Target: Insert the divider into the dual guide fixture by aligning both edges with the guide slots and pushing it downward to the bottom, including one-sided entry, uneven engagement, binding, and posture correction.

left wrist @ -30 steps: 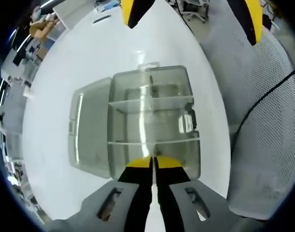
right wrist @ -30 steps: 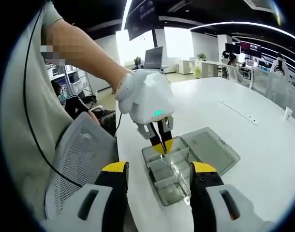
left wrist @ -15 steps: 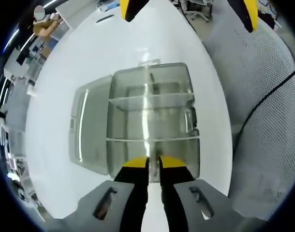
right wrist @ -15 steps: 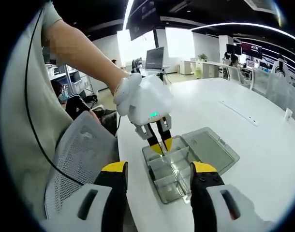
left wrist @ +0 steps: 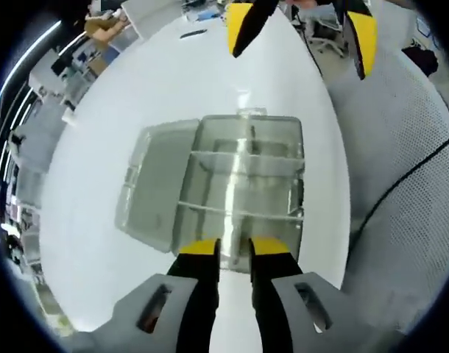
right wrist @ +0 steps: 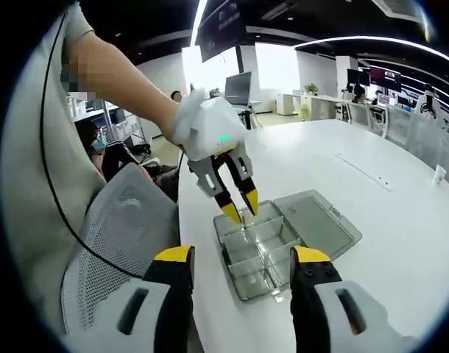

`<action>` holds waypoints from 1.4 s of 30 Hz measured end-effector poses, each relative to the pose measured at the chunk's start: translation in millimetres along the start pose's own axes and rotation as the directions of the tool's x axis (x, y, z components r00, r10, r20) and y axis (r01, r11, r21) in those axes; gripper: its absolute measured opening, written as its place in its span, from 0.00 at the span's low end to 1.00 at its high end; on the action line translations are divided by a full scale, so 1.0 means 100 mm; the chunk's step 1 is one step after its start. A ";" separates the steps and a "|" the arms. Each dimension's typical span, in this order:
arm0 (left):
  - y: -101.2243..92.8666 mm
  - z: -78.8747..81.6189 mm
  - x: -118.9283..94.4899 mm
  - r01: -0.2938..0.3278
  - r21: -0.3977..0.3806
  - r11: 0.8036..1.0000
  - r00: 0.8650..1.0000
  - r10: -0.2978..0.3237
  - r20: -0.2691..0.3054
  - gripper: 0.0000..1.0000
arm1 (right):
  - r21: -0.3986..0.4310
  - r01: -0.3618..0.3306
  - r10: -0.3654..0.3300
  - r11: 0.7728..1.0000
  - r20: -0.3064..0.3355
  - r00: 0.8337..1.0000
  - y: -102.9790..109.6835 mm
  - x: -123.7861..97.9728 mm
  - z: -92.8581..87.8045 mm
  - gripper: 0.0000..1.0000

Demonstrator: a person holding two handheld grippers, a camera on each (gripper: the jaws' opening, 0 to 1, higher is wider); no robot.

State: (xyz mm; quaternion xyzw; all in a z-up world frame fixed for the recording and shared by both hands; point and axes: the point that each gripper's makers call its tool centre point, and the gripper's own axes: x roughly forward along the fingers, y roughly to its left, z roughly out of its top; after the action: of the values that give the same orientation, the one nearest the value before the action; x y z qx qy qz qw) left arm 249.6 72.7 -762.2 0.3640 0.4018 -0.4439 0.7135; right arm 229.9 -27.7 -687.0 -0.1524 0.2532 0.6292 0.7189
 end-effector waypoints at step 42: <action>-0.15 0.23 -0.47 -0.117 -0.313 0.943 0.972 0.173 0.158 0.12 | -0.153 -0.061 0.035 0.986 -0.164 0.986 -0.48 -0.01 -0.81 0.48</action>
State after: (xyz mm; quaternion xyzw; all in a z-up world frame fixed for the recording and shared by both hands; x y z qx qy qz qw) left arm 228.0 63.2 -712.6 0.2373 0.3696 -0.3552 0.8252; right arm 262.6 -80.1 -758.3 -0.2530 0.2634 0.6501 0.6663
